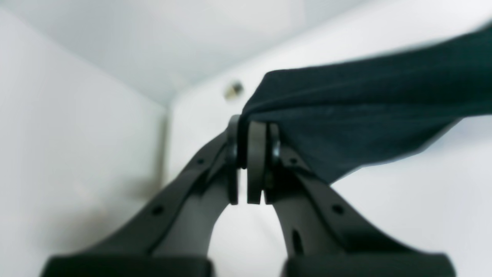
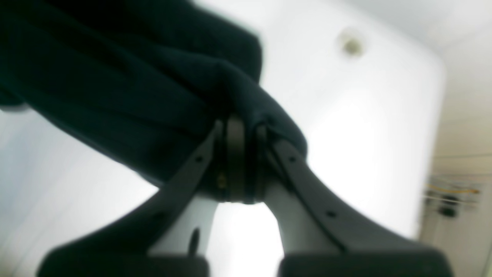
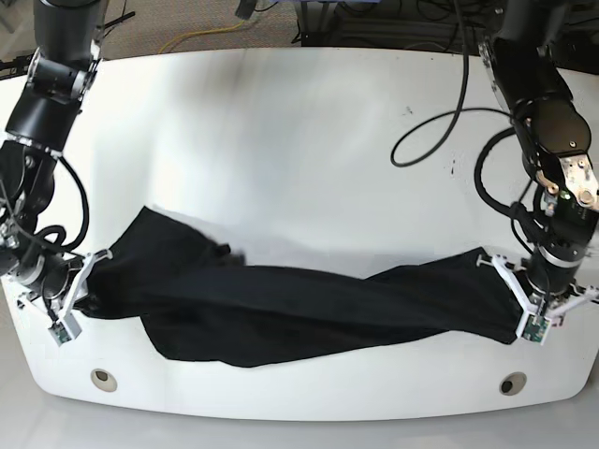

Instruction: Fold the T-shirt properly

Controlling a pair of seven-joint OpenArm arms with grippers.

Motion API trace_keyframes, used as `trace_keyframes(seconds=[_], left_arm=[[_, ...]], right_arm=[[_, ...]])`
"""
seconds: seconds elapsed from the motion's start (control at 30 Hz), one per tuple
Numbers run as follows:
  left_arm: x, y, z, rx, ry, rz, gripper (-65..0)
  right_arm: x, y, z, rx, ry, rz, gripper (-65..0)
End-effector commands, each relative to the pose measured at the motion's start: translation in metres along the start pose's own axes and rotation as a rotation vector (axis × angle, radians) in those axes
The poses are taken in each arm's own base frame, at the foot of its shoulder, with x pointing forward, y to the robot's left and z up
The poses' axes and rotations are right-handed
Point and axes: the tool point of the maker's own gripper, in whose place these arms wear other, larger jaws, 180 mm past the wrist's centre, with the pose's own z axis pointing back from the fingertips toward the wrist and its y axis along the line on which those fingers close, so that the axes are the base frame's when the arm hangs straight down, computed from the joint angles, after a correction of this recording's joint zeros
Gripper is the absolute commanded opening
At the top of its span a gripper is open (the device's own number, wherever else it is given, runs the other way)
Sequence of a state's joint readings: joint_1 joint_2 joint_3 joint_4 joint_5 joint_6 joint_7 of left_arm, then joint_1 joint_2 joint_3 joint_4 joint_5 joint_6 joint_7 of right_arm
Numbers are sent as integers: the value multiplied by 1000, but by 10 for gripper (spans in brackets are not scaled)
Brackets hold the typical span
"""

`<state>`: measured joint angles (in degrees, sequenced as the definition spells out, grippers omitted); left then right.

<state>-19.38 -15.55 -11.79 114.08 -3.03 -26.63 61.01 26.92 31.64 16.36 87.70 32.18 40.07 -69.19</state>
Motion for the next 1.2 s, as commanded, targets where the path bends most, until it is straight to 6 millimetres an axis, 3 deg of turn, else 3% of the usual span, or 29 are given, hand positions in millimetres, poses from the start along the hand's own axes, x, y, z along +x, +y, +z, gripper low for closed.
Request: trace_keyframes(seconds=[0.0, 0.13, 0.33, 0.6, 0.73, 0.97, 1.17], left_arm=[[-30, -15, 6, -35, 42, 9, -649], [-78, -50, 14, -115, 151, 34, -649], [-145, -88, 39, -221, 310, 10, -650], [-216, -117, 84, -317, 495, -15, -650], [-232, -125, 100, -341, 501, -5, -650], [-250, -159, 129, -486, 512, -37, -650], [-274, -145, 148, -458, 590, -34, -650]], right_arm=[[-21, 14, 7, 3, -14, -14, -650], [-66, 41, 5, 39, 45, -58, -650], [-121, 73, 10, 72, 122, -132, -650], [-175, 103, 27, 93, 212, -198, -650], [-193, 119, 29, 115, 241, -238, -650], [-207, 128, 33, 130, 272, -251, -650], [-218, 137, 36, 141, 293, -272, -650]])
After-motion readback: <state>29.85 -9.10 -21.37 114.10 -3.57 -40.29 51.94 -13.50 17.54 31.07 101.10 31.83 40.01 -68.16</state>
